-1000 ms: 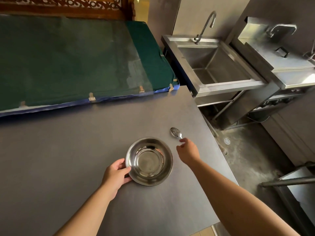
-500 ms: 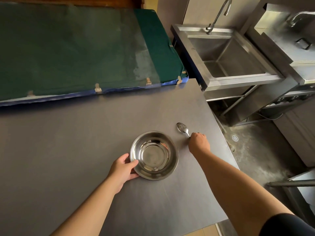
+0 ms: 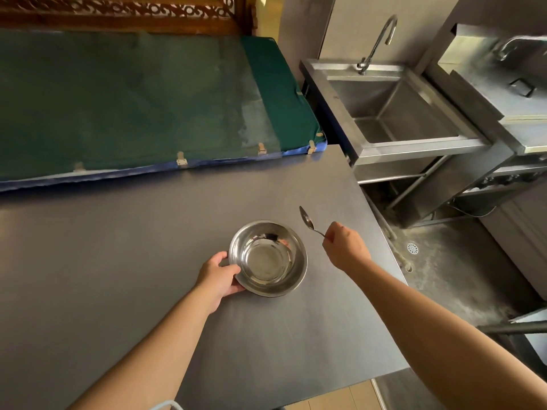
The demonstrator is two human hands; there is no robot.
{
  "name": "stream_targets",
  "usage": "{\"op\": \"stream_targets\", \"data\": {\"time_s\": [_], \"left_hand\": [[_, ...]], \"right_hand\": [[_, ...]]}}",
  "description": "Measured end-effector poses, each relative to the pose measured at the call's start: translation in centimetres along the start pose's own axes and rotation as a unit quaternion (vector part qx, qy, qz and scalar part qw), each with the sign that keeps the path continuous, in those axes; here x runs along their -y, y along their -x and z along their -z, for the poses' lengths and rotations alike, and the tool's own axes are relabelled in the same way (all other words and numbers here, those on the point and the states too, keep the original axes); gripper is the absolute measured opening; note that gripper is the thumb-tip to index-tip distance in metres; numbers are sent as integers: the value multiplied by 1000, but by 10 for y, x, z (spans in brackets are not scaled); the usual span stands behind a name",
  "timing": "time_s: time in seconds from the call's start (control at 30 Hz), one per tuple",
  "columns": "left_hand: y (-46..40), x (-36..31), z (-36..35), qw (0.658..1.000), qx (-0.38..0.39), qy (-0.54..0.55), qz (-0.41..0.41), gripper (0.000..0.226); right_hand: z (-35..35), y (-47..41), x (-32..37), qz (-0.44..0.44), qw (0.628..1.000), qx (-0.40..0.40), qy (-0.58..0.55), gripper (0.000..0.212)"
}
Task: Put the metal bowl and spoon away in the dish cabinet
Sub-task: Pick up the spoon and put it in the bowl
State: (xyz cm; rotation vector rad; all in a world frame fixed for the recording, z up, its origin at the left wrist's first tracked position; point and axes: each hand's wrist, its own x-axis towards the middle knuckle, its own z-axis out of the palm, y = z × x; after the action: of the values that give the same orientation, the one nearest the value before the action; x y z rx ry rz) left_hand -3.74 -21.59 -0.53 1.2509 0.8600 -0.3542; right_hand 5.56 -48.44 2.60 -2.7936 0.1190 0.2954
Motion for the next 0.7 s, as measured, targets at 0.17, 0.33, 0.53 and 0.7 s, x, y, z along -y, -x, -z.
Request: {"op": "stream_targets", "data": {"time_s": [0.17,0.33,0.53,0.7], "left_hand": [[24,-10,-9,1000,4,7,-24,61],[55,-13,-22,999,7,7,-43,64],[94,-8,-32,997,39,13,-65,59],[128,-5,-35,994,66,13,-84,50]], "right_hand": [[23,39,12,116,993,-12,-8,7],[38,73,18,175,984,-12,18,14],[56,108,9,223,973,-28,56,18],[76,135,-2,261,961,-47,78,19]]}}
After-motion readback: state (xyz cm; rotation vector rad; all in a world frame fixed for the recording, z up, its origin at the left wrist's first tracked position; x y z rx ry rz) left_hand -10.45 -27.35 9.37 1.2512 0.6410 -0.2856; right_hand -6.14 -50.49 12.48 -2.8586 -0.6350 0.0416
